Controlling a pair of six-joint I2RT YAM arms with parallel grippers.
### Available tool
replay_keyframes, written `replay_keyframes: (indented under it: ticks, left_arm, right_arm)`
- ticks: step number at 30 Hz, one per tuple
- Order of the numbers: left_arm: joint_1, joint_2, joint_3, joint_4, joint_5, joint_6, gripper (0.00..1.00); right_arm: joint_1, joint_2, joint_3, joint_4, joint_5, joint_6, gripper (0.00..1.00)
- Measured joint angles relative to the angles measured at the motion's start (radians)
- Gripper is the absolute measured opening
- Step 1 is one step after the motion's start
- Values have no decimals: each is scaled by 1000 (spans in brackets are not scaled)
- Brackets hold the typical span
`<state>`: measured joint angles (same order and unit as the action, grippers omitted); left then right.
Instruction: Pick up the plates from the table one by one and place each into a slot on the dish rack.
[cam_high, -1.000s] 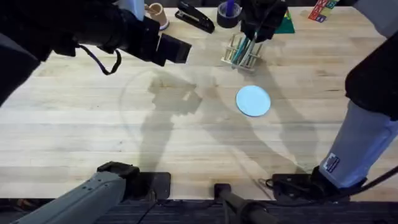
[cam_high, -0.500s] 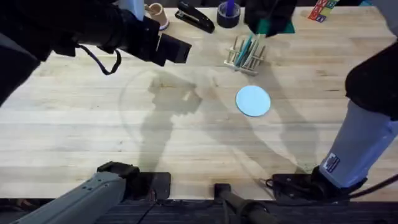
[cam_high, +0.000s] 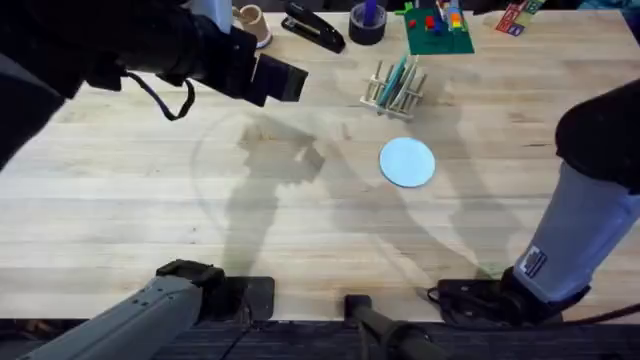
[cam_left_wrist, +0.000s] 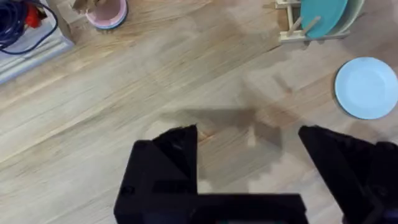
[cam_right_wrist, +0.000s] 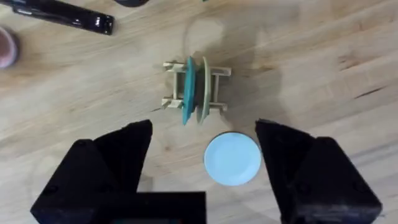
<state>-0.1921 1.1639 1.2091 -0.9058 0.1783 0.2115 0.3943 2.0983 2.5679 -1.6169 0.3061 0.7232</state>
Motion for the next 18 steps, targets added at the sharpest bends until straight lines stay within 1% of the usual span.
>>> replay_keyframes:
  ticks: [5,13,15,18]
  left_arm:
    - [0,0,0,0,0,0,994]
    - [0,0,0,0,0,0,994]
    - [0,0,0,0,0,0,995]
    - [0,0,0,0,0,0,995]
  right_arm:
    - [7,0,4,0,0,-53,995]
    - [80,-3,4,0,-11,-194,995]
    - [84,-22,-15,0,-28,-225,995]
    - [80,-96,-86,0,-41,-251,995]
